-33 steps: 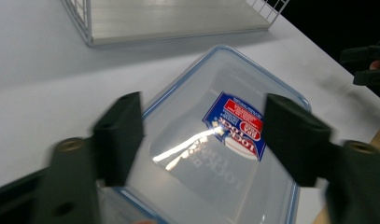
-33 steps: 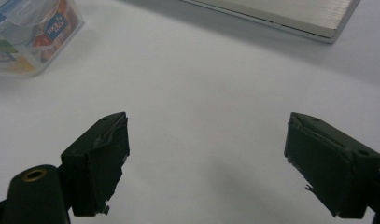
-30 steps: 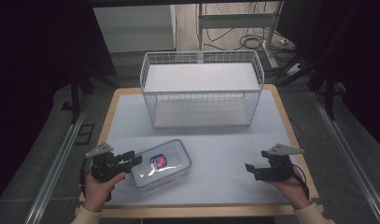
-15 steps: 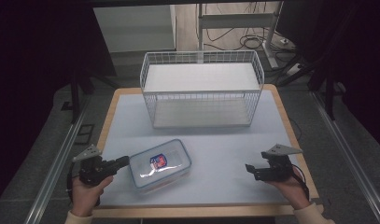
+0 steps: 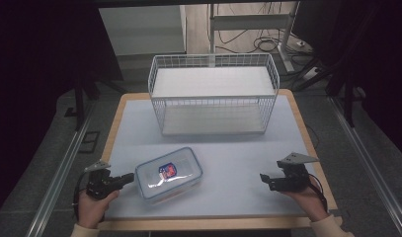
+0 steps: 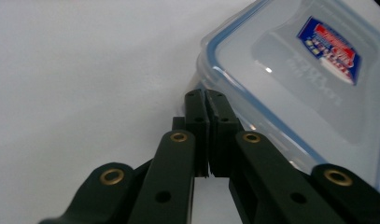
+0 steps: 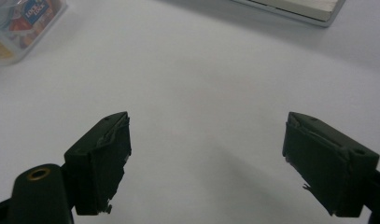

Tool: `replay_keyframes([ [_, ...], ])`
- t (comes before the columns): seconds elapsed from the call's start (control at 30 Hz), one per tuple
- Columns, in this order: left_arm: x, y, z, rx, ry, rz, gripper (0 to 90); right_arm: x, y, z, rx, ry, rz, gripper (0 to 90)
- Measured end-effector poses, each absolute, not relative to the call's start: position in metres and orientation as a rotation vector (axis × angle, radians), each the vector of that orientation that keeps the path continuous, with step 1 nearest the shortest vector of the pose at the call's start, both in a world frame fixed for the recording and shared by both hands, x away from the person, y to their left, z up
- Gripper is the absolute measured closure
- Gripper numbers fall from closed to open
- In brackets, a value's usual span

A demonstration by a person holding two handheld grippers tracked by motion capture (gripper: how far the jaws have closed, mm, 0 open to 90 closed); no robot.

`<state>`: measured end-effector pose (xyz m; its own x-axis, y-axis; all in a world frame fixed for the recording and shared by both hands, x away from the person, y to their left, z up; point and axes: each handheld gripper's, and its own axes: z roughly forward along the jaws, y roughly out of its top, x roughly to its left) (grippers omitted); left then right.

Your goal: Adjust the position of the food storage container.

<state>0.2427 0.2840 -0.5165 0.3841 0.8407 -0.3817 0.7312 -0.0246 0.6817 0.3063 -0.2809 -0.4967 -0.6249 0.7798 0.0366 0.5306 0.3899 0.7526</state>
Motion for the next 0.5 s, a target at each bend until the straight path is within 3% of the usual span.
replay_keyframes([
  [0.5,0.247,0.279,-0.527,1.811,1.395,0.115,89.5,0.307,-0.282,-0.498,1.143,2.333,1.067,15.3],
])
